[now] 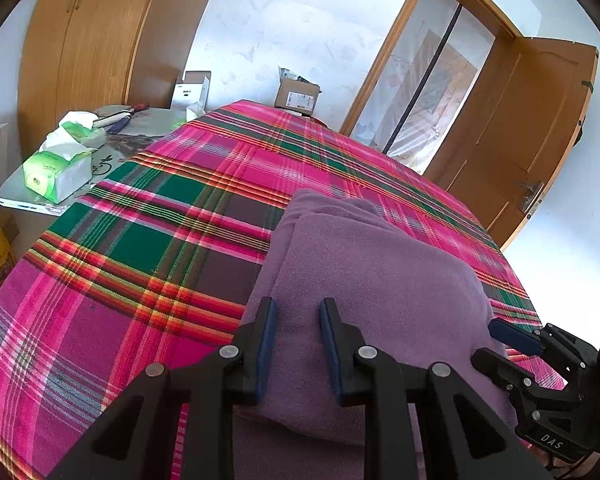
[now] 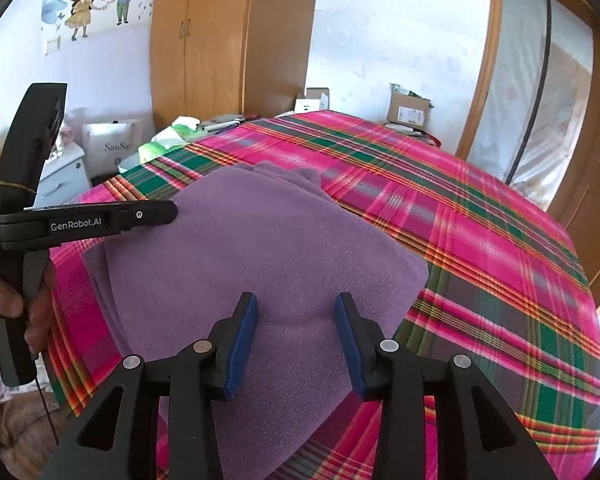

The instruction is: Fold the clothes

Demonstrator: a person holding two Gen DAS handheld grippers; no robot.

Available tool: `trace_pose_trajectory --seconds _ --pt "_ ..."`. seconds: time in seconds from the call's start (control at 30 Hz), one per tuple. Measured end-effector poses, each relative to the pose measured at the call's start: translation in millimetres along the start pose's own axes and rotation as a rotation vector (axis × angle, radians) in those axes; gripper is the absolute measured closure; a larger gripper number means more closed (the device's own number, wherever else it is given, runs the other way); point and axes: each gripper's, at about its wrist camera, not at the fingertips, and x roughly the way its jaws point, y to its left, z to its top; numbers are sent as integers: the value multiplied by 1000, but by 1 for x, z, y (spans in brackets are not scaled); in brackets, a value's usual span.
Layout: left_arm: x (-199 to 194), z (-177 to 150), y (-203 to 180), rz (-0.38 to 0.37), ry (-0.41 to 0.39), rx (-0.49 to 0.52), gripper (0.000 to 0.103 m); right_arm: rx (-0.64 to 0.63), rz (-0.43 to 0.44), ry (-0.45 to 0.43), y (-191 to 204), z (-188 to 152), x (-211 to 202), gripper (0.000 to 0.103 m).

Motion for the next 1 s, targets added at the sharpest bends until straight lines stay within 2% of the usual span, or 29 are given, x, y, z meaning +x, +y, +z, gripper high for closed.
trace_pose_trajectory --seconds 0.17,0.37,0.7,1.0 --pt "0 0 1 -5 -1 -7 79 -24 -4 29 0 7 -2 61" --pt "0 0 1 -8 -2 -11 79 -20 -55 29 -10 25 -15 61" --pt "0 0 0 -3 -4 -9 79 -239 -302 -22 10 31 -33 61" --pt "-1 -1 1 -9 -6 -17 79 -307 -352 -46 23 32 -42 61"
